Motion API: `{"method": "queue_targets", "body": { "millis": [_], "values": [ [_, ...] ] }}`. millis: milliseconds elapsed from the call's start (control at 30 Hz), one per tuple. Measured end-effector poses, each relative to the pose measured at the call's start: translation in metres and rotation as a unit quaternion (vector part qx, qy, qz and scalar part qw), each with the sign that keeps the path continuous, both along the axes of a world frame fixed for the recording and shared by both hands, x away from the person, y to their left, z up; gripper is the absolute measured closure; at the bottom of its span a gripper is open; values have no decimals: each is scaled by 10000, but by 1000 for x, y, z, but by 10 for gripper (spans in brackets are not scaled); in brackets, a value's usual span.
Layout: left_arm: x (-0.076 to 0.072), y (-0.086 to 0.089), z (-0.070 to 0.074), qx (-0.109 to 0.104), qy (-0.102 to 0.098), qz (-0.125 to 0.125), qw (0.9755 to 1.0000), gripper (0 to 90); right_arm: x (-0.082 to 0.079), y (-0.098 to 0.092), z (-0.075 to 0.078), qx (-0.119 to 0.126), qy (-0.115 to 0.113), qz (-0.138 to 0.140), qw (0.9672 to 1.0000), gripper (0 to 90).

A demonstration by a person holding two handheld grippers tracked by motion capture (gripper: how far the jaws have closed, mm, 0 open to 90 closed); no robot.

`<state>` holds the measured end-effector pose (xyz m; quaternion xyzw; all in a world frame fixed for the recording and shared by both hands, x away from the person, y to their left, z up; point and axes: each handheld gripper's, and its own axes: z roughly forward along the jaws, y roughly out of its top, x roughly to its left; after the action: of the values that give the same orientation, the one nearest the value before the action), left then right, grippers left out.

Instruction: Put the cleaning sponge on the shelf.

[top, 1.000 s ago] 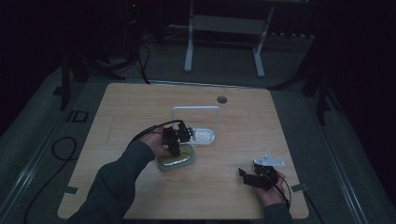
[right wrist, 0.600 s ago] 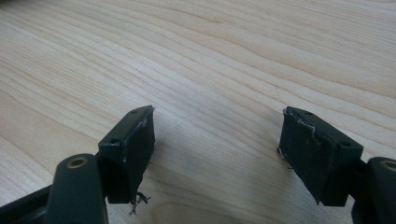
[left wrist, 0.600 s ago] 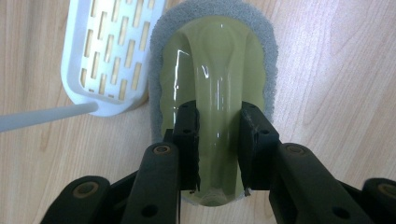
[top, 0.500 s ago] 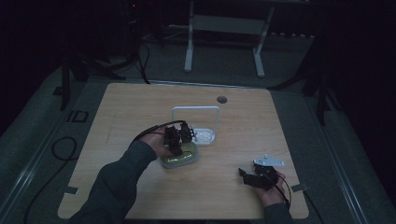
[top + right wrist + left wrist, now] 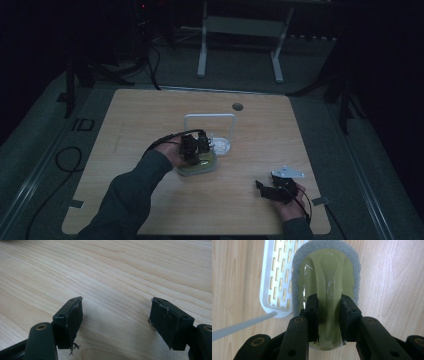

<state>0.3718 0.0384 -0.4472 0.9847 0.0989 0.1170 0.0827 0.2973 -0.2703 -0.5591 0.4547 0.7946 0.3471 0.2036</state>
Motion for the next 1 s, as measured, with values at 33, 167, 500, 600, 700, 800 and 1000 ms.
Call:
{"method": "queue_targets", "body": {
  "millis": [33,167,500,600,700,800,1000],
  "values": [
    [0,-1,1,-13,-31,-33,10000,714,0,0,0,0,0,0,10000,260],
    [0,-3,3,-13,-111,-124,9999,714,0,0,0,0,0,0,10000,260],
    [0,-8,6,-62,-257,-186,9995,714,0,0,0,1,0,0,10000,260],
    [1,-8,6,-74,-280,-187,9994,714,0,0,0,2,0,-1,10000,260],
    [2,-8,6,-95,-318,-181,9993,714,0,0,0,1,0,-1,10000,260],
    [2,-9,7,-116,-329,-214,9992,714,0,0,0,3,1,-2,10000,260],
    [2,-12,6,-96,-337,-331,9988,714,0,0,0,3,0,-2,10000,260]
  ]
}}
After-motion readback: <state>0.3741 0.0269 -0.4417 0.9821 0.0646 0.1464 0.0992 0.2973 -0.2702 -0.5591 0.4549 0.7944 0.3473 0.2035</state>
